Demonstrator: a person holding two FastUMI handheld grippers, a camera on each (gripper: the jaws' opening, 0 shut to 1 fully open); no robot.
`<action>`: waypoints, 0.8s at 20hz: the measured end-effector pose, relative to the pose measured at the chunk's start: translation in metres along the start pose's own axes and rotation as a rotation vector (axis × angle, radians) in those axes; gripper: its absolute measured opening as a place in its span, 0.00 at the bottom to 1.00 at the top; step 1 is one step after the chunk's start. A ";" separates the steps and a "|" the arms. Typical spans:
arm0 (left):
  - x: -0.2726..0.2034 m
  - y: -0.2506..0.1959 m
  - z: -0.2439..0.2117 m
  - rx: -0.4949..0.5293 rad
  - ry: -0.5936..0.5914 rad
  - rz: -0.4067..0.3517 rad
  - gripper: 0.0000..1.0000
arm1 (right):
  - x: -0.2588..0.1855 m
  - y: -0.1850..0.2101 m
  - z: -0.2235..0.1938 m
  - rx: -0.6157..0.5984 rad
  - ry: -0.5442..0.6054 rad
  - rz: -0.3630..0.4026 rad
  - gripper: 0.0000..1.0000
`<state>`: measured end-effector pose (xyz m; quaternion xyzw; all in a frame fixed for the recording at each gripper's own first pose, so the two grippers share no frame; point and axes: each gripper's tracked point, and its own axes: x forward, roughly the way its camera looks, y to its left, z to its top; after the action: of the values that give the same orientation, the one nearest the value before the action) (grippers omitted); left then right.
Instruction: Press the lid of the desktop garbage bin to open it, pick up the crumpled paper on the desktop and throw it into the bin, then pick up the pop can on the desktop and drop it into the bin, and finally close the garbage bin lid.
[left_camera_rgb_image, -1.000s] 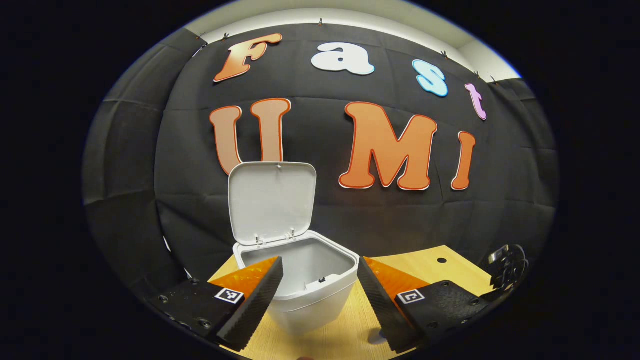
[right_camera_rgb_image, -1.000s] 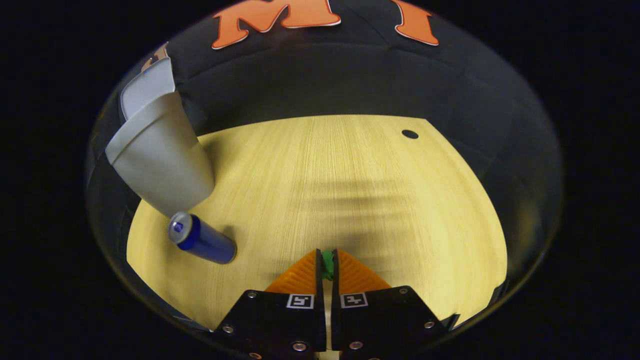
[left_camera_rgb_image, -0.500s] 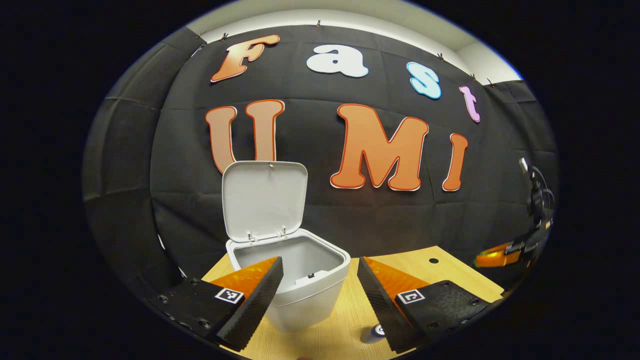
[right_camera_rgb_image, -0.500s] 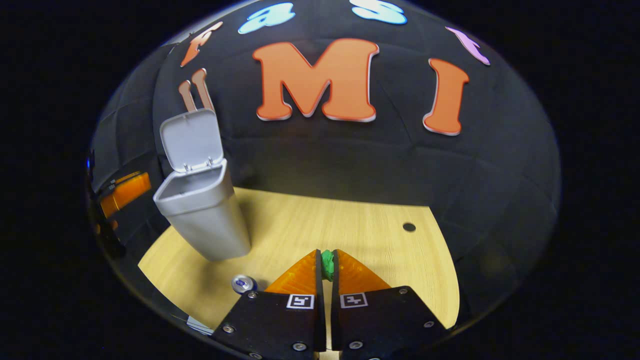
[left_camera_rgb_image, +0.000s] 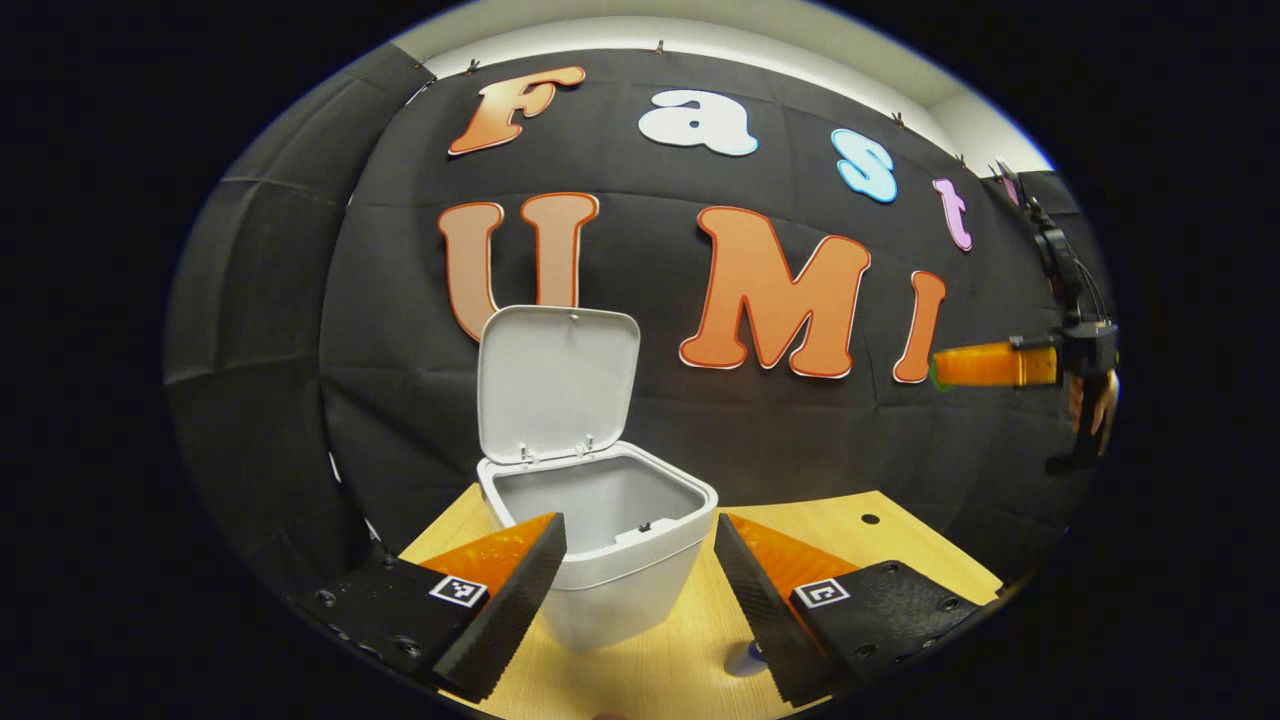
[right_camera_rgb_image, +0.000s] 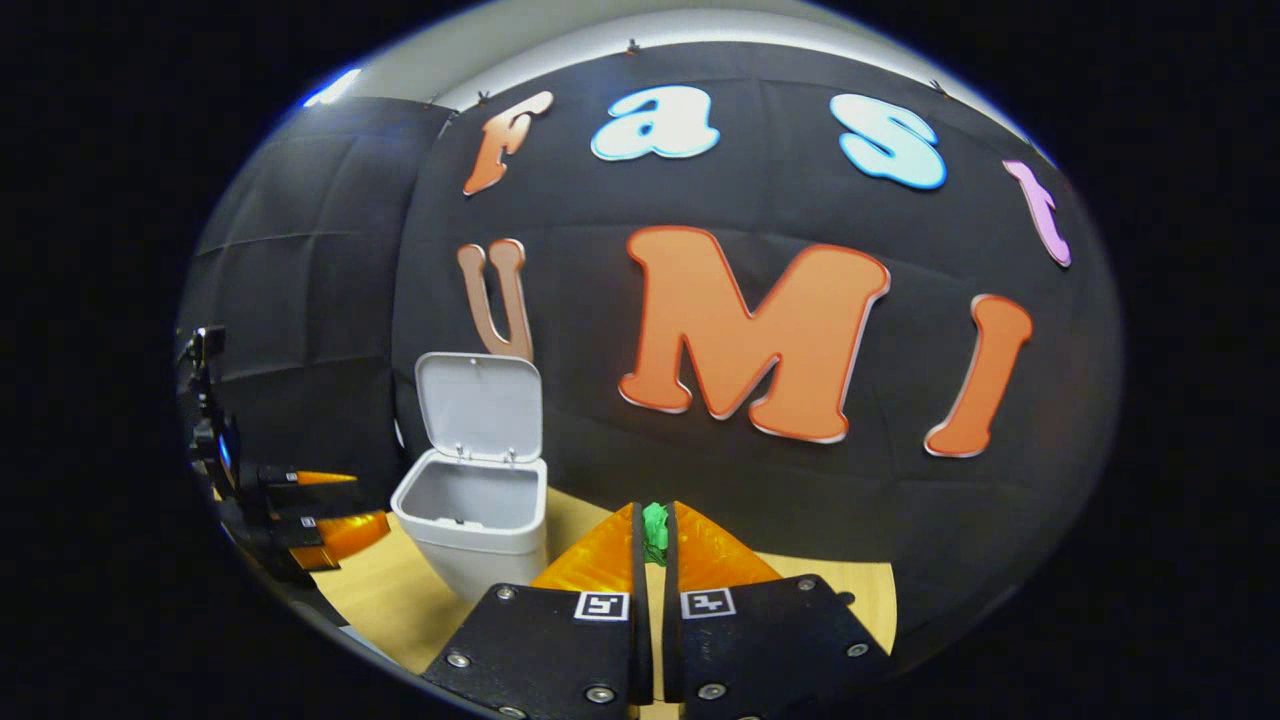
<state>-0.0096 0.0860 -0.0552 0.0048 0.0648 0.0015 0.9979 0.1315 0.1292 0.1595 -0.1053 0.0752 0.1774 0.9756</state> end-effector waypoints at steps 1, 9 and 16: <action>-0.003 0.006 -0.002 -0.002 0.002 0.010 0.95 | 0.007 0.013 0.013 -0.006 -0.020 0.027 0.04; -0.026 0.058 -0.011 0.017 0.013 0.099 0.95 | 0.081 0.124 0.045 -0.005 -0.065 0.219 0.04; -0.038 0.101 -0.015 -0.004 0.016 0.167 0.95 | 0.160 0.193 0.005 0.023 0.038 0.310 0.06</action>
<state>-0.0493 0.1873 -0.0642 0.0083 0.0723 0.0850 0.9937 0.2105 0.3594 0.1002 -0.0846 0.1110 0.3229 0.9361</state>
